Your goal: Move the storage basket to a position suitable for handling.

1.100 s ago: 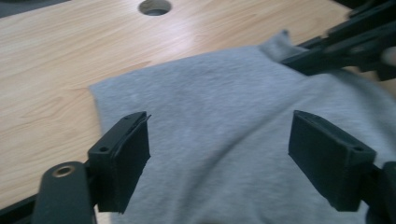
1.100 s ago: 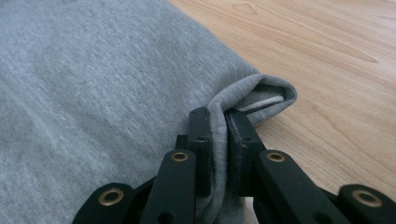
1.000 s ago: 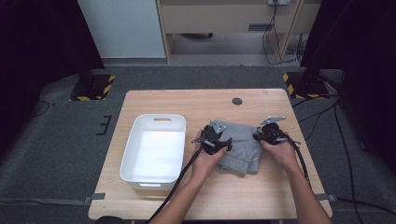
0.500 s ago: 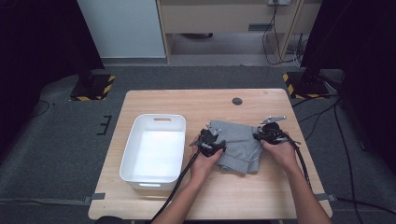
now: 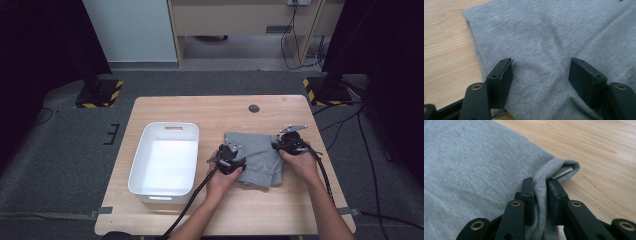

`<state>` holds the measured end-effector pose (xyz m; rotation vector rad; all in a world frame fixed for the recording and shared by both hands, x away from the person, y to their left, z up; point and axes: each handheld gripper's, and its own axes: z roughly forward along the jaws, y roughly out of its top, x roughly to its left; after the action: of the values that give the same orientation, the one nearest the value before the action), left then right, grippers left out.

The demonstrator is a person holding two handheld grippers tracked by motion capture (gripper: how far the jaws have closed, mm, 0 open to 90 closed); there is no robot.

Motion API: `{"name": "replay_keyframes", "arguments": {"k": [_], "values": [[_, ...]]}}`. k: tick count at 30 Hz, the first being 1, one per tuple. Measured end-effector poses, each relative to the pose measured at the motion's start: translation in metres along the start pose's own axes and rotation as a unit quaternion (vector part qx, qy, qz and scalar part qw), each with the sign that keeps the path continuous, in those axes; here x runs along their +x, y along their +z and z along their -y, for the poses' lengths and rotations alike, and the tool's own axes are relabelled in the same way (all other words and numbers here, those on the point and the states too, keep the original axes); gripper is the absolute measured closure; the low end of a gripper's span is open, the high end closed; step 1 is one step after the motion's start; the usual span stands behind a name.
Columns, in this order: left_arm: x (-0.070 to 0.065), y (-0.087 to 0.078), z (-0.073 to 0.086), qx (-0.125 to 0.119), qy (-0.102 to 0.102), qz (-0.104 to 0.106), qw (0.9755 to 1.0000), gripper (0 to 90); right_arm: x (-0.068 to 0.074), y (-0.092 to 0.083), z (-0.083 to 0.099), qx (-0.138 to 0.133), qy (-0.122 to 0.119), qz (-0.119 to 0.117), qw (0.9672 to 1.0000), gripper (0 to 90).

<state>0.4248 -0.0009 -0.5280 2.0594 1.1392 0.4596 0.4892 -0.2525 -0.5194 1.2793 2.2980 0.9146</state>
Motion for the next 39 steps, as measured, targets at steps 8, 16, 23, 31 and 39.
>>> {"name": "replay_keyframes", "arguments": {"k": [8, 16, 23, 31, 39], "values": [[0.011, -0.006, 0.001, -0.010, -0.028, 0.001, 0.9995, 29.2, -0.004, -0.005, 0.008, -0.010, 0.012, -0.003, 0.9999, 74.4], [0.021, -0.007, 0.007, -0.019, -0.041, -0.017, 0.9988, 27.0, -0.005, -0.005, 0.008, -0.011, 0.014, 0.000, 0.9998, 71.1], [0.023, -0.002, 0.010, -0.010, -0.042, -0.023, 0.9988, 19.8, -0.006, -0.005, 0.008, -0.011, 0.021, 0.007, 0.9997, 63.5], [0.024, -0.001, 0.010, -0.004, -0.042, -0.019, 0.9989, 17.9, -0.011, -0.009, 0.003, -0.009, 0.042, 0.020, 0.9989, 40.7], [0.019, -0.001, 0.010, -0.009, -0.032, -0.008, 0.9994, 27.0, -0.016, -0.001, 0.003, -0.006, 0.073, 0.015, 0.9972, 31.5]]}}
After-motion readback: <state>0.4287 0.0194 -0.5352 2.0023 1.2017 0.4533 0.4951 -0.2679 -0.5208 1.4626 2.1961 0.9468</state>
